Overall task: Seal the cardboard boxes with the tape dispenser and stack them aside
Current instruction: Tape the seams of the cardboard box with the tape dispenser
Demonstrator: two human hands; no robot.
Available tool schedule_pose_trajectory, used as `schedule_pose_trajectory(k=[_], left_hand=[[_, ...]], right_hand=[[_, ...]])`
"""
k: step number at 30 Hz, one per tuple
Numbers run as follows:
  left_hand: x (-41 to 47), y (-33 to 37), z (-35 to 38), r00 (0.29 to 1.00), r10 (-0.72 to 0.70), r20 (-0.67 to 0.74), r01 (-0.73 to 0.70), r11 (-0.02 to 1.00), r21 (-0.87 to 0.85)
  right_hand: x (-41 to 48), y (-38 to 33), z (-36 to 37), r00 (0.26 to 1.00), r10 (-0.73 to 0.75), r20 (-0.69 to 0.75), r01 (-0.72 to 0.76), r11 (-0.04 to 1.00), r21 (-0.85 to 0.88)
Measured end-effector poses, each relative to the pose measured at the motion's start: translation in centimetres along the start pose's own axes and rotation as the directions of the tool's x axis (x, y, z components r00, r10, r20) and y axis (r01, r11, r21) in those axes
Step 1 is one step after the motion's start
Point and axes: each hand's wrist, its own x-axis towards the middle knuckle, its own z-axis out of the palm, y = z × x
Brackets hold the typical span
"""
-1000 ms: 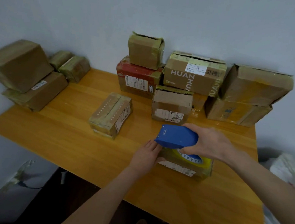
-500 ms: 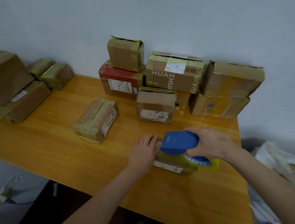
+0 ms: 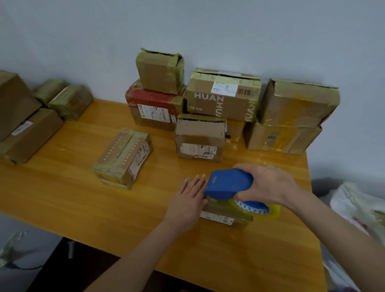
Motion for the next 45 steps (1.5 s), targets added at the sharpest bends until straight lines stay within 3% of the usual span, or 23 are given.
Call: schedule_pose_trajectory(k=[11,16,18,23,28,33,40,45], left_hand=[[0.4,-0.6,-0.3,0.999,-0.013,0.031,0.012,0.999,0.05],[0.1,-0.9,0.1,0.997,0.037,0.068,-0.044,0.994,0.099],[0.3,-1.9,-0.2,0.995,0.062,0.072,-0.071,0.989,0.127],[0.2,-4.7,-1.6,0.992,-0.005,0.127,-0.009,0.995,0.104],[0.9,-1.1,-1.2,0.986,-0.166,0.005,0.166,0.985,-0.052],[0.9,-0.1,-0.1,0.987,-0.161,-0.022,0.162,0.986,0.036],[1.1,-0.5,0.1,0.989,-0.15,-0.012,0.151,0.987,0.062],[1.1,-0.4,0.0,0.989,-0.149,-0.017,0.15,0.985,0.082]], right_hand=[[-1.4,4.3,-1.4,0.992,-0.014,0.124,-0.011,0.98,0.198],[-1.6,4.1,0.2,0.994,0.043,0.099,-0.05,0.996,0.07],[-1.6,3.9,0.0,0.995,0.053,0.086,-0.061,0.993,0.1],[-0.5,0.9,0.7,0.999,0.025,0.03,-0.027,0.998,0.062],[-0.1,0.5,0.6,0.997,0.036,0.065,-0.039,0.998,0.046],[-0.7,1.2,0.6,0.997,0.029,0.07,-0.032,0.999,0.043],[-2.2,4.1,0.2,0.998,0.006,0.06,-0.016,0.986,0.166],[-3.2,6.9,1.7,0.992,0.058,0.111,-0.081,0.973,0.216]])
